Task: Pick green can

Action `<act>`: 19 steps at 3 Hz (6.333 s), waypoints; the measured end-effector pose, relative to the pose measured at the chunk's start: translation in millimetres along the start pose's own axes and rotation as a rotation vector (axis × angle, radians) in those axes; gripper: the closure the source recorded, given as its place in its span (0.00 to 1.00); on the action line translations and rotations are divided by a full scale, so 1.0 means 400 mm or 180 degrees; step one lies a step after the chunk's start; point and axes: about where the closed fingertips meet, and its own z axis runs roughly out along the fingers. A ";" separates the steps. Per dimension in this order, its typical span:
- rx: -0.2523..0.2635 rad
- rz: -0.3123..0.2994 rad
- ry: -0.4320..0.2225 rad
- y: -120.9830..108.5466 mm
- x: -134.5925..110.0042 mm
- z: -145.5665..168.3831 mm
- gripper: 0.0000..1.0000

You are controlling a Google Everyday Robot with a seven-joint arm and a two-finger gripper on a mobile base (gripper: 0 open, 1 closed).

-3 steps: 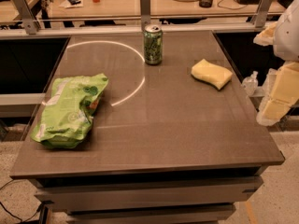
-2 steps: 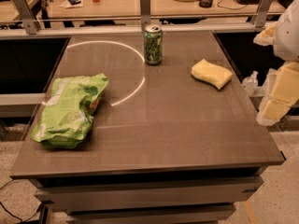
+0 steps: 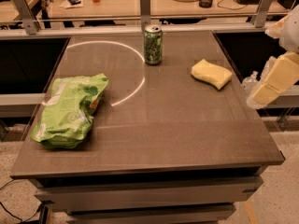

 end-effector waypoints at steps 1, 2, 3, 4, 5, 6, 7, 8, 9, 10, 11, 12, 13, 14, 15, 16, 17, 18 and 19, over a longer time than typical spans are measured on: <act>0.0253 0.0607 -0.0336 -0.064 0.008 0.013 0.00; 0.0392 0.0942 -0.0727 -0.089 0.016 0.050 0.00; 0.0540 0.0898 -0.1200 -0.126 0.001 0.096 0.00; 0.0653 0.0712 -0.1698 -0.180 -0.032 0.131 0.00; 0.0636 0.0522 -0.1917 -0.211 -0.048 0.176 0.00; 0.0601 0.0405 -0.2069 -0.235 -0.063 0.214 0.00; 0.0538 0.0341 -0.2184 -0.257 -0.084 0.253 0.00; 0.0357 0.0411 -0.2314 -0.289 -0.132 0.293 0.00; 0.0354 0.0408 -0.2317 -0.289 -0.135 0.295 0.00; 0.0281 0.0354 -0.2390 -0.295 -0.182 0.324 0.00; 0.0187 0.0379 -0.2482 -0.293 -0.236 0.372 0.00; 0.0055 0.0516 -0.2567 -0.296 -0.283 0.421 0.00; -0.0082 0.0654 -0.2625 -0.301 -0.331 0.469 0.00; -0.0177 0.0734 -0.2708 -0.309 -0.383 0.509 0.00; -0.0223 0.0763 -0.2804 -0.313 -0.434 0.545 0.00; -0.0268 0.0719 -0.2898 -0.316 -0.488 0.581 0.00; -0.0316 0.0679 -0.2959 -0.318 -0.533 0.609 0.00; -0.0360 0.0624 -0.3021 -0.319 -0.571 0.624 0.18; -0.0395 0.0558 -0.3054 -0.316 -0.594 0.632 0.42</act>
Offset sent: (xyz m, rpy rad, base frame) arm 0.0819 -0.0320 -0.0032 0.4673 -0.4192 -0.2927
